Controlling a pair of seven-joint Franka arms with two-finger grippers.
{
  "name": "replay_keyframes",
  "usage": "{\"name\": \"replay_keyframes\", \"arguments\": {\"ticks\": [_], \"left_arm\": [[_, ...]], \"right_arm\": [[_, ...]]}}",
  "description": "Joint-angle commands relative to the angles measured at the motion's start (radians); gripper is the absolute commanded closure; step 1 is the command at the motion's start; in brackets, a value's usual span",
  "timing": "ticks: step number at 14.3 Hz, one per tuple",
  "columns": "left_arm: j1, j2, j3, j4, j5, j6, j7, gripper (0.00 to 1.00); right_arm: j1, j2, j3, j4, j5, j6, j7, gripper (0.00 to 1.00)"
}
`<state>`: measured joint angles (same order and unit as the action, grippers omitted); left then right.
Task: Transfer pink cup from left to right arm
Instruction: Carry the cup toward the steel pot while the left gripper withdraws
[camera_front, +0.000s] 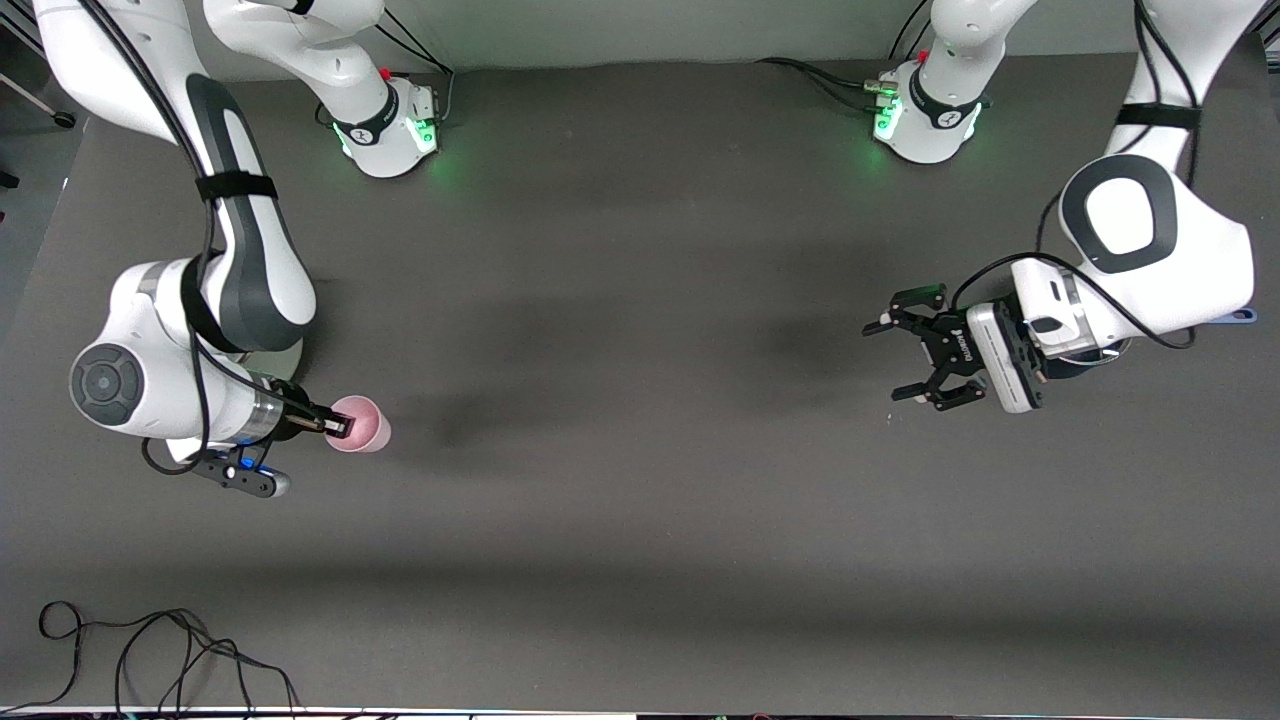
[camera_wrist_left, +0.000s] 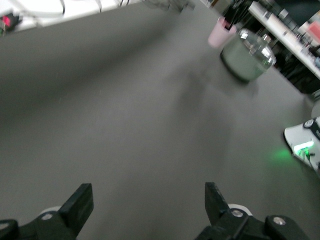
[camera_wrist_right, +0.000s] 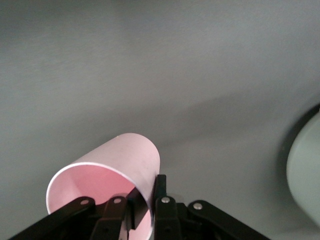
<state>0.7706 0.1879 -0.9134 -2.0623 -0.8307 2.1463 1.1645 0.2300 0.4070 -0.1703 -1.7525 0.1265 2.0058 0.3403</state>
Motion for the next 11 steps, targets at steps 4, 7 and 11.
{"name": "replay_keyframes", "arguments": {"ticks": [4, 7, 11], "left_arm": [[0.002, -0.002, 0.005, 0.070, 0.329, -0.072, -0.334, 0.01], [-0.001, -0.004, 0.030, 0.140, 0.474, -0.175, -0.458, 0.01], [-0.014, -0.005, 0.028, 0.195, 0.701, -0.249, -0.698, 0.00]], "right_arm": [[-0.011, 0.021, -0.028, -0.163, -0.002, 0.244, -0.104, 1.00], [-0.031, 0.061, -0.028, -0.180, 0.001, 0.313, -0.136, 1.00], [-0.041, 0.064, -0.028, -0.185, 0.007, 0.324, -0.165, 0.36]]}}
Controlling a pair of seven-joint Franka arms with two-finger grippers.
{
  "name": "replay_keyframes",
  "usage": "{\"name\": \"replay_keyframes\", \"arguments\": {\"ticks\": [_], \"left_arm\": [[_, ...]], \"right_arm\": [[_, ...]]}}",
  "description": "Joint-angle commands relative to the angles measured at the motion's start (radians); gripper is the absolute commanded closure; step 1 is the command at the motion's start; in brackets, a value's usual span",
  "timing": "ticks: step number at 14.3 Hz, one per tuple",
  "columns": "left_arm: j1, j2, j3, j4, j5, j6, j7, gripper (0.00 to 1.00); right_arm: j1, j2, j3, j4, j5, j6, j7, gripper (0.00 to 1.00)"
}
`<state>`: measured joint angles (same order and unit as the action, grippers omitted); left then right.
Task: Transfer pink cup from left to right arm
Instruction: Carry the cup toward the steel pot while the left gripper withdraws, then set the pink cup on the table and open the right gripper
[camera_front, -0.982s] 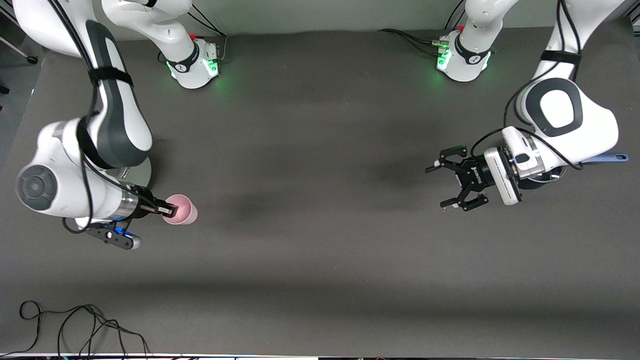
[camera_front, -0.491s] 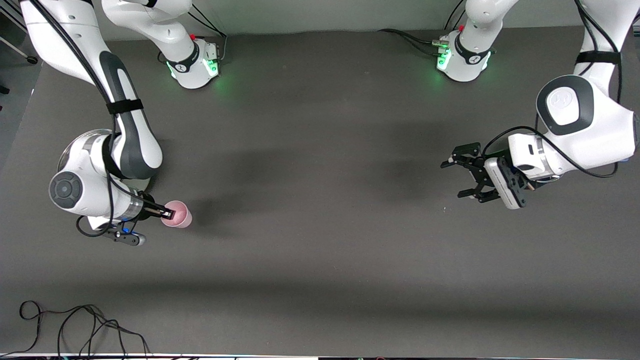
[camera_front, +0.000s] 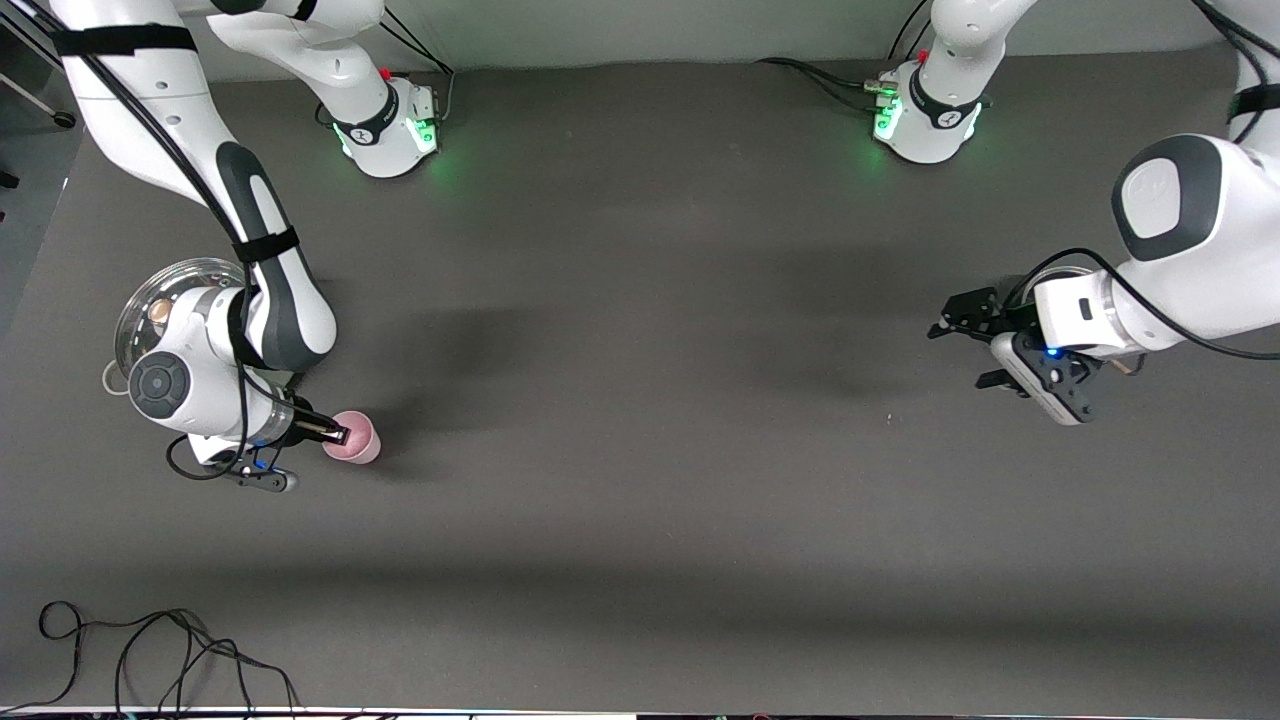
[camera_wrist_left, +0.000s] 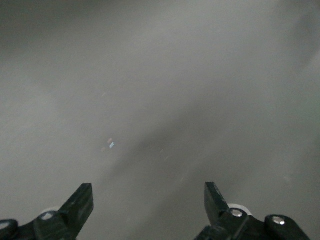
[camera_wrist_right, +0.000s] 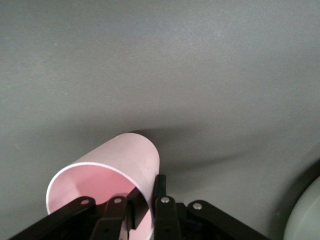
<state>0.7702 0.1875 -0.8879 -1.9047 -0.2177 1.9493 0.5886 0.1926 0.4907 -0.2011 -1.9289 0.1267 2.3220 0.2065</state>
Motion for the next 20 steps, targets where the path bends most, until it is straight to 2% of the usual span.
{"name": "replay_keyframes", "arguments": {"ticks": [1, 2, 5, 7, 9, 13, 17, 20], "left_arm": [[-0.015, -0.005, 0.003, 0.064, 0.139, -0.085, -0.156, 0.00], [-0.015, -0.008, 0.001, 0.094, 0.176, -0.145, -0.162, 0.00], [-0.012, -0.011, 0.003, 0.212, 0.247, -0.297, -0.171, 0.00], [-0.012, -0.010, 0.003, 0.289, 0.283, -0.390, -0.299, 0.00], [-0.012, -0.013, 0.003, 0.335, 0.322, -0.472, -0.409, 0.00], [0.009, -0.023, 0.010, 0.412, 0.359, -0.575, -0.475, 0.00], [0.024, -0.077, 0.021, 0.395, 0.356, -0.526, -0.481, 0.00], [0.023, -0.118, 0.021, 0.345, 0.353, -0.454, -0.483, 0.00]], "right_arm": [[-0.004, -0.030, 0.003, -0.007, 0.008, -0.007, -0.032, 0.18], [-0.004, -0.044, 0.003, -0.005, 0.008, -0.025, -0.030, 0.01], [-0.002, -0.133, 0.002, 0.001, 0.007, -0.122, -0.024, 0.00], [-0.001, -0.222, -0.001, 0.004, 0.005, -0.197, -0.024, 0.00], [-0.001, -0.312, -0.004, 0.021, -0.004, -0.281, -0.024, 0.00], [0.001, -0.434, -0.009, 0.112, -0.019, -0.430, -0.024, 0.00], [0.002, -0.437, -0.008, 0.339, -0.094, -0.718, -0.024, 0.00], [-0.004, -0.426, -0.009, 0.425, -0.104, -0.829, -0.025, 0.00]]}}
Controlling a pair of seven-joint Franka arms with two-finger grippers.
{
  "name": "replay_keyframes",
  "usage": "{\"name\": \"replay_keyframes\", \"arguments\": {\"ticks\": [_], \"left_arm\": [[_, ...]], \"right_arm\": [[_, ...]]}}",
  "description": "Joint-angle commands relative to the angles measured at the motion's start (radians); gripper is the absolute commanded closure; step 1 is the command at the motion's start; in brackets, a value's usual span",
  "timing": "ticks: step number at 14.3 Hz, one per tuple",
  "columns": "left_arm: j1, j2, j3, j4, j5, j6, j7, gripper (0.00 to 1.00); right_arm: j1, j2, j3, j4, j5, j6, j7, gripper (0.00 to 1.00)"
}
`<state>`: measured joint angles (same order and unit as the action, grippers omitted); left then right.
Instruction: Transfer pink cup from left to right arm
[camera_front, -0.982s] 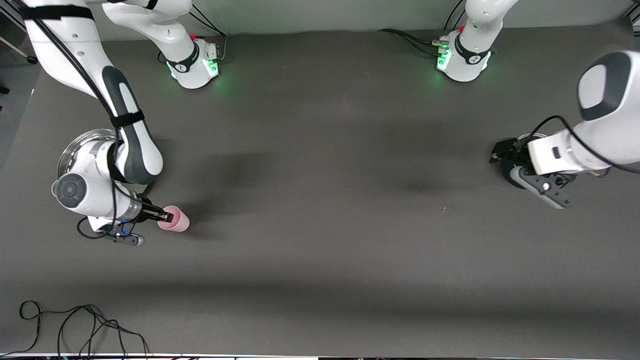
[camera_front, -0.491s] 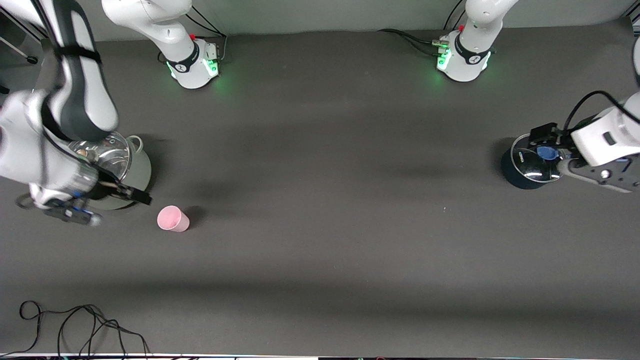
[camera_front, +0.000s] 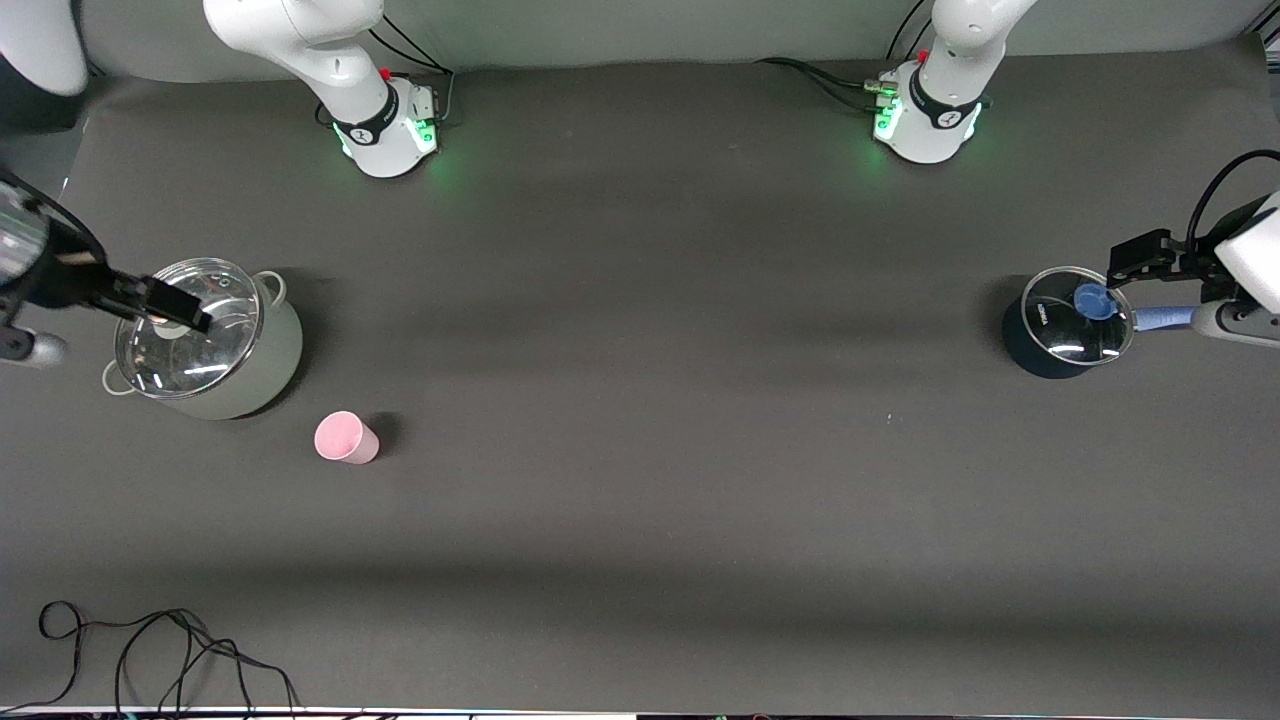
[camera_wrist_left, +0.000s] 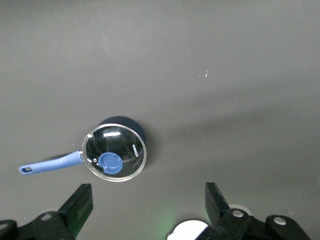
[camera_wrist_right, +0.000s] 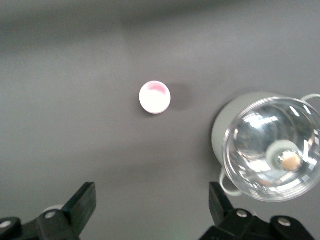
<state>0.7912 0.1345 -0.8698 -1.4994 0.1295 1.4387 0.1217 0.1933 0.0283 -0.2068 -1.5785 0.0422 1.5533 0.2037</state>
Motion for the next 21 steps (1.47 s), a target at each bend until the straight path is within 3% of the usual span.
{"name": "replay_keyframes", "arguments": {"ticks": [1, 7, 9, 14, 16, 18, 21], "left_arm": [[0.003, -0.081, 0.003, -0.083, 0.002, 0.084, -0.016, 0.00], [0.008, -0.084, 0.008, -0.105, -0.031, 0.149, -0.082, 0.00], [-0.041, -0.084, 0.076, -0.102, -0.050, 0.146, -0.080, 0.00], [-0.505, -0.090, 0.536, -0.097, -0.070, 0.143, -0.080, 0.00], [-0.675, -0.090, 0.699, -0.094, -0.071, 0.141, -0.079, 0.00], [-0.789, -0.089, 0.813, -0.088, -0.071, 0.140, -0.076, 0.00], [-0.825, -0.090, 0.864, -0.087, -0.085, 0.134, -0.062, 0.00]], "right_arm": [[-0.008, 0.035, -0.005, 0.077, -0.019, -0.067, -0.030, 0.00], [0.002, 0.038, -0.016, 0.069, -0.021, -0.067, -0.032, 0.00], [0.005, 0.038, -0.016, 0.072, -0.021, -0.067, -0.032, 0.00], [-0.008, 0.033, 0.000, 0.064, -0.021, -0.067, -0.032, 0.00], [-0.104, 0.024, 0.082, 0.058, -0.022, -0.067, -0.038, 0.00], [-0.161, 0.016, 0.127, 0.048, -0.025, -0.067, -0.073, 0.00], [-0.190, -0.039, 0.135, -0.021, -0.024, -0.053, -0.151, 0.00]]}}
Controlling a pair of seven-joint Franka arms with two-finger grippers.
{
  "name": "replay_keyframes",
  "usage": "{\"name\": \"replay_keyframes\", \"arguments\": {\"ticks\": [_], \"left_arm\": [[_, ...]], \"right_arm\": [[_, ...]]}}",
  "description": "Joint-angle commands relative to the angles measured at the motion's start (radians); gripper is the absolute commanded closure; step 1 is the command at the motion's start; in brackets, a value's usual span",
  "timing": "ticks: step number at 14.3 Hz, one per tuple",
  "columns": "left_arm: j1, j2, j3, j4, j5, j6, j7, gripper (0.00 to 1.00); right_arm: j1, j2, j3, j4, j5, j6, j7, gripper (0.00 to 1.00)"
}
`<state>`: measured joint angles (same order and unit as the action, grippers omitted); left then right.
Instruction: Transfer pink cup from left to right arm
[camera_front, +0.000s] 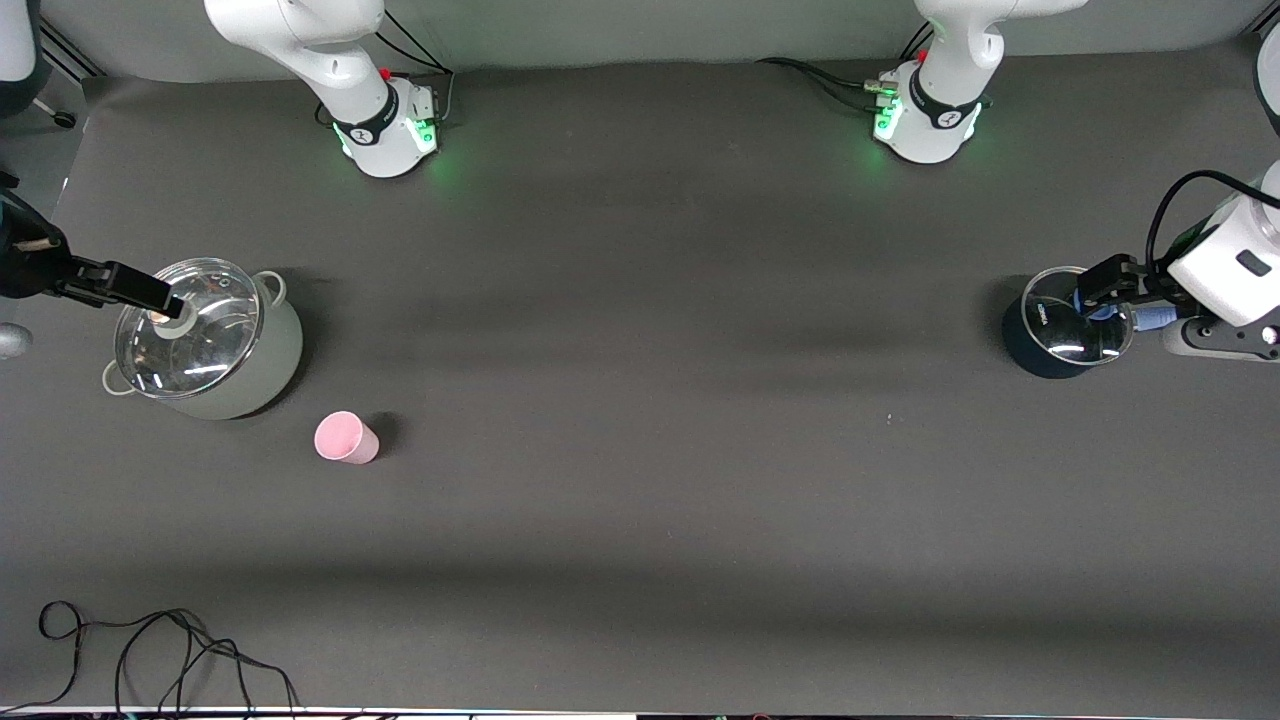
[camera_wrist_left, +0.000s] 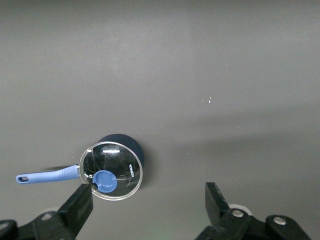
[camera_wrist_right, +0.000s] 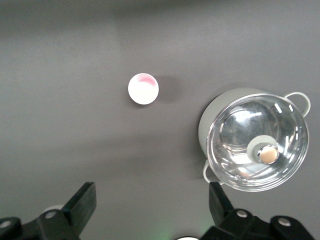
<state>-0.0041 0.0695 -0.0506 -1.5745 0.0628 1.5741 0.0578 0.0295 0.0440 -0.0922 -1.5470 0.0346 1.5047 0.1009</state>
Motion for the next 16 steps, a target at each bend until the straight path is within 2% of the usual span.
{"name": "replay_keyframes", "arguments": {"ticks": [1, 3, 4, 5, 11, 13, 16], "left_arm": [[-0.028, -0.025, 0.043, -0.010, -0.020, -0.005, 0.002, 0.00], [-0.028, -0.025, 0.041, -0.010, -0.026, -0.006, 0.005, 0.00], [-0.030, -0.025, 0.041, -0.010, -0.029, -0.006, 0.005, 0.00], [-0.028, -0.024, 0.043, -0.012, -0.038, -0.006, 0.005, 0.00], [-0.028, -0.014, 0.043, -0.012, -0.041, 0.000, 0.004, 0.00], [-0.028, -0.005, 0.044, -0.012, -0.081, 0.021, -0.012, 0.00], [-0.027, -0.005, 0.044, -0.012, -0.081, 0.018, -0.001, 0.00]], "right_arm": [[-0.055, -0.073, 0.037, -0.065, -0.016, -0.004, -0.049, 0.00], [-0.091, -0.168, 0.087, -0.163, -0.018, 0.049, -0.046, 0.00], [-0.085, -0.238, 0.089, -0.241, -0.016, 0.110, -0.043, 0.00], [-0.074, -0.255, 0.089, -0.266, -0.016, 0.141, -0.040, 0.00], [-0.043, -0.179, 0.086, -0.156, -0.033, 0.042, -0.039, 0.00], [-0.045, -0.151, 0.088, -0.124, -0.041, -0.015, -0.047, 0.00], [-0.046, -0.145, 0.089, -0.123, -0.029, -0.041, -0.047, 0.00]]}}
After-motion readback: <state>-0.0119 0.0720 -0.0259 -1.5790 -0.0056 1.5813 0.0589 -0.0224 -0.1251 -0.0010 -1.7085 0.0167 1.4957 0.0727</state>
